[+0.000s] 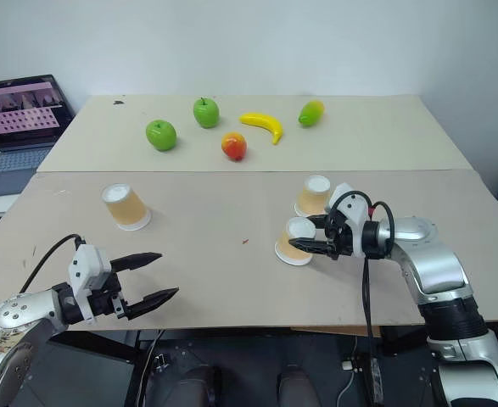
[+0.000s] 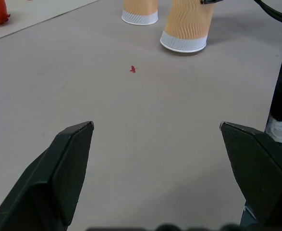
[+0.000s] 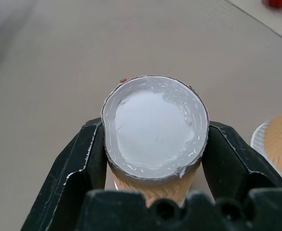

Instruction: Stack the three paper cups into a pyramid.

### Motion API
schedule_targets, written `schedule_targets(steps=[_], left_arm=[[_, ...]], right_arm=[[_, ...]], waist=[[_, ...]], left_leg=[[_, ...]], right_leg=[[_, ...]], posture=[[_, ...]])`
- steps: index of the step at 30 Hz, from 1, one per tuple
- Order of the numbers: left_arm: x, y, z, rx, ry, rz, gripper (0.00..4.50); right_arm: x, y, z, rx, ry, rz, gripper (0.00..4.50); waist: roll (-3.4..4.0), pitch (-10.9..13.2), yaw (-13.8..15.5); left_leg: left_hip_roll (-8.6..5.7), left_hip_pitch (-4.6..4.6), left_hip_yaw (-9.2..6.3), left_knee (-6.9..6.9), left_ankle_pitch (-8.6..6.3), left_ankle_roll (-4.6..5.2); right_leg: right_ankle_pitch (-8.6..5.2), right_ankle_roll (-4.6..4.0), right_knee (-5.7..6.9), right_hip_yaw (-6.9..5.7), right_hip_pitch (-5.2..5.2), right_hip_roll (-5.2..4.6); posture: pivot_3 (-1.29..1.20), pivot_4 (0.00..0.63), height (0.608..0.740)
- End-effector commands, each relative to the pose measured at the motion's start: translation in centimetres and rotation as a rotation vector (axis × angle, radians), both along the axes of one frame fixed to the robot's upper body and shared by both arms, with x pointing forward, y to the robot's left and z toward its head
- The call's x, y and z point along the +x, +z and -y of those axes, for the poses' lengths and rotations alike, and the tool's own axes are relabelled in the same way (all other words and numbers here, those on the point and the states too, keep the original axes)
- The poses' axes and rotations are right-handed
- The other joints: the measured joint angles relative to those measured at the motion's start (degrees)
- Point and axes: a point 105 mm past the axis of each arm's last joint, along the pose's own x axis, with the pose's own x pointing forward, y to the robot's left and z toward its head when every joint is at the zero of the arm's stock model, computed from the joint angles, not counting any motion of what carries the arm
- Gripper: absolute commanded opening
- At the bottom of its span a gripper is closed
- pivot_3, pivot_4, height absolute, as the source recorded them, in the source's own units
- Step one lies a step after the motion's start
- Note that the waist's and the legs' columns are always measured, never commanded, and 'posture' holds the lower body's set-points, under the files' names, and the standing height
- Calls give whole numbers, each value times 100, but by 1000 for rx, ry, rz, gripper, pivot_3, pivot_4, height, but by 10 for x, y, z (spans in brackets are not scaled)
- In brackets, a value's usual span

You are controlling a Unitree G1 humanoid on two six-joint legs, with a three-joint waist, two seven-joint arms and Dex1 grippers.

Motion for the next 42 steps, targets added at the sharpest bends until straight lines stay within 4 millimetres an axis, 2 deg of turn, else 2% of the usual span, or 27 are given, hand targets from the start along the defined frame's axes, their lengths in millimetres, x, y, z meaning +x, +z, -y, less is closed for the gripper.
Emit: schedule_targets(steps=[1,2,5,10,17,23,29,33,42], left_arm=[[-4,6,6,6,-31,29,4500],[-3,5,6,6,-31,27,4500],[-2,2,7,3,-38,21,4500],[2,1,10,-2,-47,24,4500],[-1,0,9,-6,-20,28,4500],[-6,-2,9,-12,5,27,4500],[-8,0,9,-15,21,34,4500],[-8,-1,9,-16,30,33,4500],[-8,0,10,-20,34,37,4500]], right_arm=[[2,36,-17,49,70,87,2612],[3,40,-21,56,81,90,2612],[21,59,-48,65,134,104,2612],[52,66,-95,53,181,28,2612],[59,47,-154,-28,295,-36,2612],[47,40,-198,-57,411,-50,2612],[43,36,-215,-82,458,-33,2612],[47,35,-220,-76,436,-20,2612],[74,32,-201,-113,268,55,2612]], waist=[[1,0,-10],[1,1,-26],[2,1,-99],[2,1,-161],[2,2,-146],[4,2,-164],[4,2,-179],[4,3,-204],[4,3,-274]], left_leg=[[0,0,0,0,0,0],[0,0,0,0,0,0],[2,3,0,0,0,0],[6,10,-3,-5,0,0],[-4,-19,-1,-4,1,-2],[0,-22,3,-6,6,-10],[-1,-23,5,-9,6,-10],[-1,-22,5,-11,6,-11],[-1,-21,4,-16,8,-14]], right_leg=[[0,0,0,0,0,0],[0,0,1,0,-1,0],[0,-1,3,1,-1,2],[2,-4,18,0,-5,8],[1,-6,44,1,-49,-4],[1,-7,81,2,-83,-1],[1,-7,80,1,-86,-3],[1,-8,81,1,-87,-2],[1,-8,82,1,-89,-2]], posture=[[0,150,732],[0,150,732],[0,150,732],[0,150,732],[0,150,732],[0,150,732],[0,150,732],[0,150,732],[0,150,732]])
